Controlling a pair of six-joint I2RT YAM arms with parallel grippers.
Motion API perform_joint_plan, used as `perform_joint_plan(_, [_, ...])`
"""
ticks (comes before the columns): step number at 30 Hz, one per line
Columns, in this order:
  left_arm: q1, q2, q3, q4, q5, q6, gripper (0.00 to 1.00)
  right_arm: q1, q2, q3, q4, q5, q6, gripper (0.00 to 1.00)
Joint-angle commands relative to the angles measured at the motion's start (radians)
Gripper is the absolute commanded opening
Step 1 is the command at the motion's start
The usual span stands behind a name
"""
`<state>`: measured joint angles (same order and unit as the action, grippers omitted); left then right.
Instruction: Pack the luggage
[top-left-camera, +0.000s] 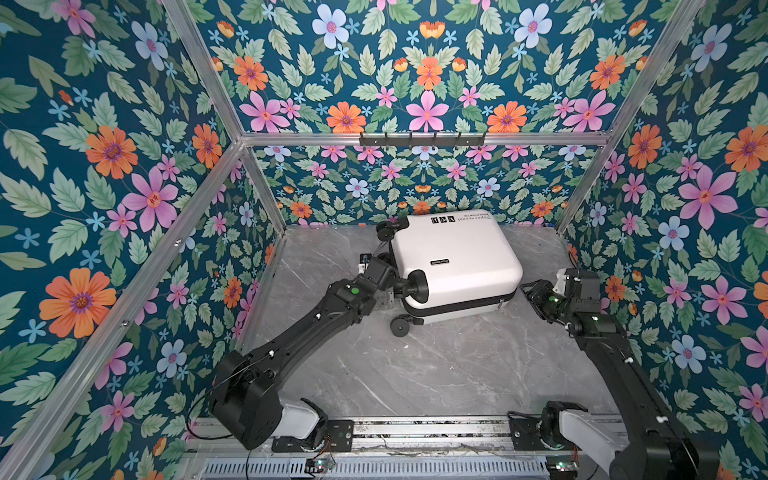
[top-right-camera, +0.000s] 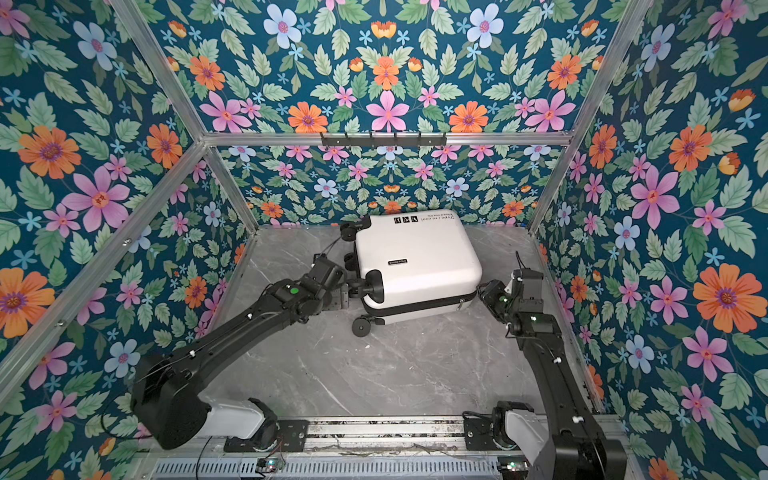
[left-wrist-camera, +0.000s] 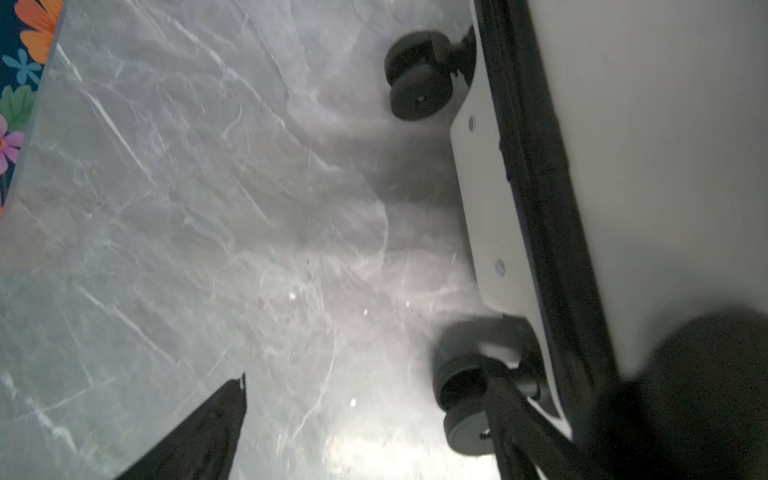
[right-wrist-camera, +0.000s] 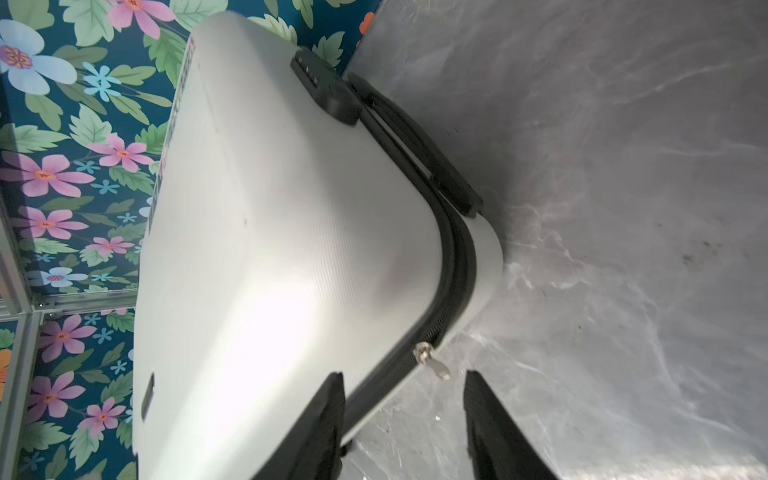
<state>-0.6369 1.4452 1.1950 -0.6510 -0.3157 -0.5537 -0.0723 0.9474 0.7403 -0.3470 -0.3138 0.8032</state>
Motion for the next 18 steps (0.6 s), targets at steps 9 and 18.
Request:
perform_joint_plan(9, [0.039,0.272,0.321,0.064,0.110,0.049,0.95,0.019,-0.202,-0.098,-0.216,0.102,-0.039,0.50])
perform_joint_plan(18, [0.087,0.044,0.164,0.007,0.148,-0.112,0.98,-0.096,0.104,0.203,-0.201,0.212,0.028,0.55])
